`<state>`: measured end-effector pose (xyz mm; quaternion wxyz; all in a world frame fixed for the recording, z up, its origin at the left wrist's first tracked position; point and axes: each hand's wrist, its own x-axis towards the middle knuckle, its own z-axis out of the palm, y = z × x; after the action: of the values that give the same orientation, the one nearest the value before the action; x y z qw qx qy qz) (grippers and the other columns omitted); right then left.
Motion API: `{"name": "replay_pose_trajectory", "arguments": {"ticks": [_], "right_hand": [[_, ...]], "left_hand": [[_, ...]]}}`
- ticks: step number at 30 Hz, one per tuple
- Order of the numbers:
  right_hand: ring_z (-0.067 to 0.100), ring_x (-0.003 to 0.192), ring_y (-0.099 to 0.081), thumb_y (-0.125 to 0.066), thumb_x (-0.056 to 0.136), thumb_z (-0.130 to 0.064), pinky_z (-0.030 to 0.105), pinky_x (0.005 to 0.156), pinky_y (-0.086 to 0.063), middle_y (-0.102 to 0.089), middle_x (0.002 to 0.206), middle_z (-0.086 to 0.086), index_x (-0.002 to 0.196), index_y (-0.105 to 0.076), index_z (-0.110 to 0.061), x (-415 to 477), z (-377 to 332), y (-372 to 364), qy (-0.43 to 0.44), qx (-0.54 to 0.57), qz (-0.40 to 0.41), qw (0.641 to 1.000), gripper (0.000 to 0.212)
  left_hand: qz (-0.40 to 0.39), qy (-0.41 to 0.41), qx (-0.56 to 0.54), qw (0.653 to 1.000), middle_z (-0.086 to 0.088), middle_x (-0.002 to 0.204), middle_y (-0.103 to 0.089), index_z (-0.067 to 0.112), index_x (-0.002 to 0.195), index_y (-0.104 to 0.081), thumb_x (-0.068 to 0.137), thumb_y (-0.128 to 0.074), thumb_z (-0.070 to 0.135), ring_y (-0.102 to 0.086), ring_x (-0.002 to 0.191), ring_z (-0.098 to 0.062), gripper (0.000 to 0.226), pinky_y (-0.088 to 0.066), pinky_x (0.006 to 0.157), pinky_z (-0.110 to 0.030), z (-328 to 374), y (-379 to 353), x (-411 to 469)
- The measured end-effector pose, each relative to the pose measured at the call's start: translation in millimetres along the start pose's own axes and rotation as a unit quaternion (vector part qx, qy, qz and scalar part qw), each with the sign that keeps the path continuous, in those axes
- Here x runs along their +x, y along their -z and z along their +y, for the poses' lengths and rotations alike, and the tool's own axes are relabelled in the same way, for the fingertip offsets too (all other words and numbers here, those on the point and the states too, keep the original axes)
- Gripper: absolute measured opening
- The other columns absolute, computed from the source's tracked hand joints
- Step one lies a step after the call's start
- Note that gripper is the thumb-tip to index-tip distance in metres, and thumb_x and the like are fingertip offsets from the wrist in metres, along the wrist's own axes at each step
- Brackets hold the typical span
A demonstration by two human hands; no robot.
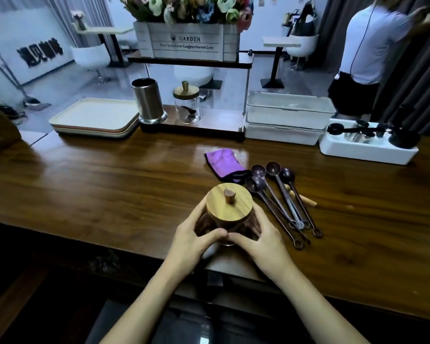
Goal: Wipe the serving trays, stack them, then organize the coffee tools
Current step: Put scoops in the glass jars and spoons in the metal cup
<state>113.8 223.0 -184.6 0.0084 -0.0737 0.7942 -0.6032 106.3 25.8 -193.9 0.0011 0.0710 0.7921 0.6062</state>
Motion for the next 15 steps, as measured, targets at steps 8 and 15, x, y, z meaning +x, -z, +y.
{"name": "replay_pose_trajectory", "arguments": {"ticks": [8, 15], "right_hand": [[-0.011, 0.138, -0.037, -0.073, 0.088, -0.040, 0.021, 0.117, -0.030, -0.046, 0.149, -0.022, 0.149, -0.046, -0.032, 6.8, -42.7, 13.3, 0.045, -0.029, 0.037, 0.998, 0.068], [-0.010, 0.124, -0.052, -0.073, 0.089, -0.034, 0.023, 0.110, -0.041, -0.059, 0.140, -0.015, 0.127, -0.070, -0.033, 27.6, -56.9, -0.3, 0.051, -0.068, 0.060, 0.995, 0.038]], "left_hand": [[-0.020, 0.000, -0.035, 0.999, 0.011, 0.150, -0.054, 0.029, 0.158, -0.036, 0.077, -0.086, 0.032, -0.048, 0.141, -0.011, 0.095, -0.035, 0.120, -0.050, -1.5, 0.7, 1.6], [-0.034, -0.029, -0.027, 0.999, 0.021, 0.142, -0.059, 0.033, 0.157, -0.037, 0.073, -0.084, 0.044, -0.053, 0.133, 0.000, 0.097, -0.041, 0.113, -0.024, 4.8, 0.0, 6.5]]}}
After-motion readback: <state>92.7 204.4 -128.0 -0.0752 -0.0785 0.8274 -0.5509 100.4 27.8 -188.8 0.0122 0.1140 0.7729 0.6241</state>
